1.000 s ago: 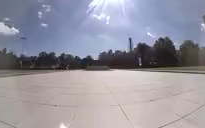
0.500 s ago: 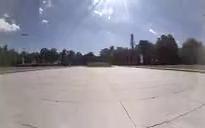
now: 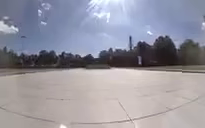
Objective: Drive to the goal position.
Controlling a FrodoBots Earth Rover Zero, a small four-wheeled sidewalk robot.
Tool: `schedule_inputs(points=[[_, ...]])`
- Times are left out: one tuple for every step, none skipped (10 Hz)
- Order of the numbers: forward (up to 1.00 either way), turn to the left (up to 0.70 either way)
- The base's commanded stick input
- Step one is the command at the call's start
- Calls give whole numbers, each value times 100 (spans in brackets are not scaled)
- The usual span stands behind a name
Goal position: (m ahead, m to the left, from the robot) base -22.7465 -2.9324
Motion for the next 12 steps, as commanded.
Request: schedule_inputs(points=[[70, -17], [70, -29], [70, -32], [70, -32], [70, -32], [70, -32], [70, -32], [70, -32], [70, -32], [70, -32], [70, -32], [70, -32]])
